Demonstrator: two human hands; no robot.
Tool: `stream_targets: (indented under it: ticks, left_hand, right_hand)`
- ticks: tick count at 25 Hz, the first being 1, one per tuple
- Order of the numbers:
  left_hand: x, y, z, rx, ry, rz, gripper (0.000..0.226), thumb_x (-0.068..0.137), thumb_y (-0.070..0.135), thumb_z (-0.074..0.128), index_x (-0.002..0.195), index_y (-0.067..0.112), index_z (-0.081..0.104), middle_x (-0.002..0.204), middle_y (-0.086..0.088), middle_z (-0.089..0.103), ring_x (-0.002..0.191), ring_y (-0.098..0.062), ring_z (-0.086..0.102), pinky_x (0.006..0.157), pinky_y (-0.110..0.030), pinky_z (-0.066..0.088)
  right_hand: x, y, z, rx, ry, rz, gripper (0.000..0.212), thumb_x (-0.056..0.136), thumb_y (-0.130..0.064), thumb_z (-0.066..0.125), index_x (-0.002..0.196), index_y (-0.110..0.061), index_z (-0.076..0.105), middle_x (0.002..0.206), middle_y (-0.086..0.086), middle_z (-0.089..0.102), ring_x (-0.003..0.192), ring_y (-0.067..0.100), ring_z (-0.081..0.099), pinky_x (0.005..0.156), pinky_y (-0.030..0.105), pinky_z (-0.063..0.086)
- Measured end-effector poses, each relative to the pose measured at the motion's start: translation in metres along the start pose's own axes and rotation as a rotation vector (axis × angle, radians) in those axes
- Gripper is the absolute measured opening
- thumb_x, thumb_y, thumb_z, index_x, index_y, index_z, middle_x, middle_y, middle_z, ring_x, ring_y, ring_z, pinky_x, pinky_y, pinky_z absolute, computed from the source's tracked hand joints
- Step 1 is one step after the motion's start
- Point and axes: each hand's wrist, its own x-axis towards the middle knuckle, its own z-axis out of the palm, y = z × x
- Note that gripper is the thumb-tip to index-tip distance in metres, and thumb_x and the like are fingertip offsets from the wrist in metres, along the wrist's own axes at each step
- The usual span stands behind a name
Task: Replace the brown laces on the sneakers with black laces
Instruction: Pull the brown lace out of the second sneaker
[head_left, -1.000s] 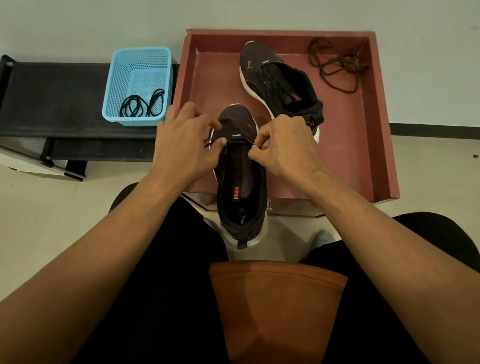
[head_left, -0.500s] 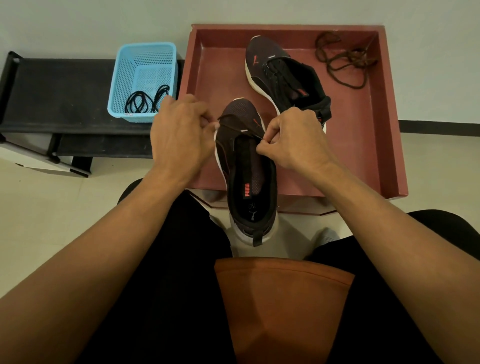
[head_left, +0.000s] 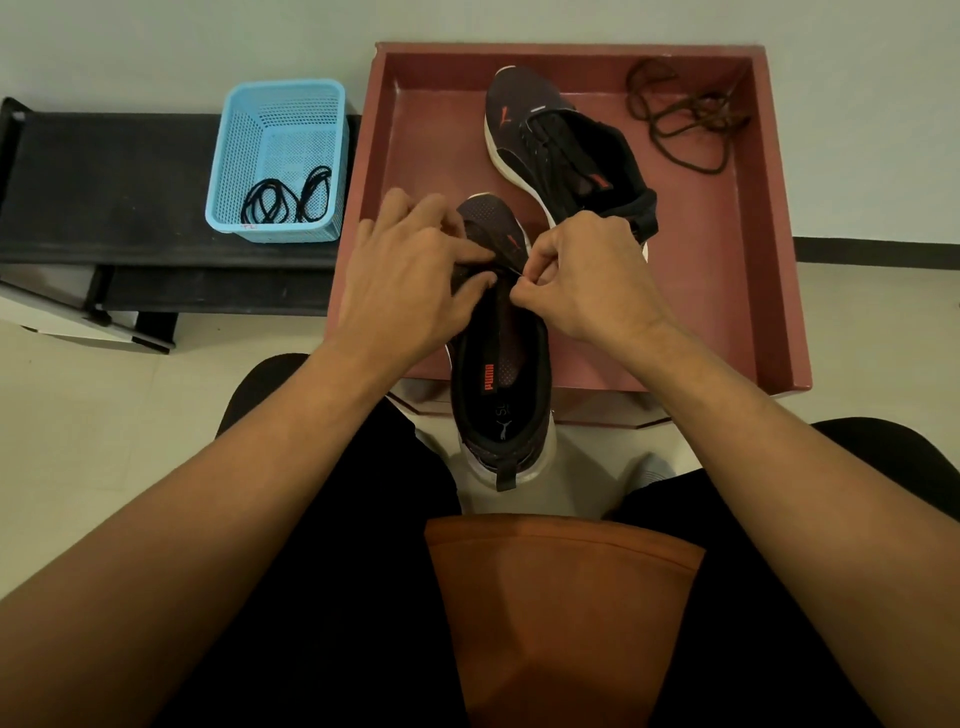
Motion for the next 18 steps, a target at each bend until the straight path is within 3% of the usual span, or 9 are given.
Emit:
stream_targets:
  ticks: [5,7,10,13,16,18]
  left_hand:
    - [0.002,0.001,-0.002,0.01,0.058,-0.037,0.016,0.086,0.048,0.075,0.092,0.034,0.08,0.096,0.01,0.065,0.101,-0.024,0.049,0.083,-0.044,0.046]
    - [-0.001,-0.01,-0.004,-0.07,0.116,-0.153,0.012,0.086,0.041,0.077,0.087,0.029,0.077,0.092,0.01,0.065,0.097,-0.02,0.047,0.08,-0.037,0.044]
    - [-0.005,-0.024,-0.005,-0.122,0.12,-0.306,0.011,0.085,0.036,0.078,0.085,0.026,0.073,0.087,0.01,0.06,0.097,-0.025,0.055,0.082,-0.039,0.047]
    - [-0.004,-0.02,-0.002,-0.093,0.093,-0.248,0.012,0.084,0.035,0.073,0.087,0.024,0.072,0.093,0.006,0.062,0.101,-0.028,0.054,0.083,-0.041,0.047]
    - [-0.004,-0.006,0.001,-0.091,-0.002,-0.1,0.034,0.083,0.049,0.066,0.108,0.027,0.071,0.111,0.004,0.062,0.109,-0.025,0.053,0.087,-0.043,0.046]
    - [-0.002,0.003,0.002,-0.06,-0.04,-0.033,0.036,0.085,0.051,0.069,0.115,0.031,0.072,0.116,0.006,0.063,0.111,-0.022,0.056,0.089,-0.045,0.045]
  right_hand:
    - [-0.002,-0.002,0.002,0.002,-0.011,-0.016,0.005,0.082,-0.022,0.08,0.08,-0.017,0.08,0.068,-0.007,0.07,0.075,0.013,0.072,0.084,0.039,0.062]
    - [-0.002,-0.001,0.001,0.008,-0.011,-0.009,0.005,0.081,-0.021,0.08,0.078,-0.018,0.08,0.067,-0.008,0.07,0.074,0.012,0.072,0.084,0.038,0.062]
    - [0.0,-0.002,0.001,0.026,-0.004,0.001,0.004,0.082,-0.022,0.08,0.079,-0.019,0.08,0.066,-0.009,0.069,0.073,0.011,0.072,0.085,0.037,0.062]
    - [-0.001,-0.003,0.004,0.014,-0.015,-0.006,0.005,0.082,-0.021,0.08,0.079,-0.018,0.08,0.065,-0.008,0.069,0.073,0.012,0.072,0.083,0.038,0.063]
    - [-0.001,-0.002,0.002,0.018,-0.029,-0.001,0.006,0.081,-0.024,0.081,0.079,-0.019,0.079,0.065,-0.01,0.068,0.074,0.012,0.071,0.083,0.037,0.062]
    - [0.0,-0.002,0.001,0.004,-0.035,0.012,0.01,0.081,-0.029,0.082,0.08,-0.019,0.079,0.068,-0.01,0.068,0.076,0.012,0.071,0.082,0.035,0.061]
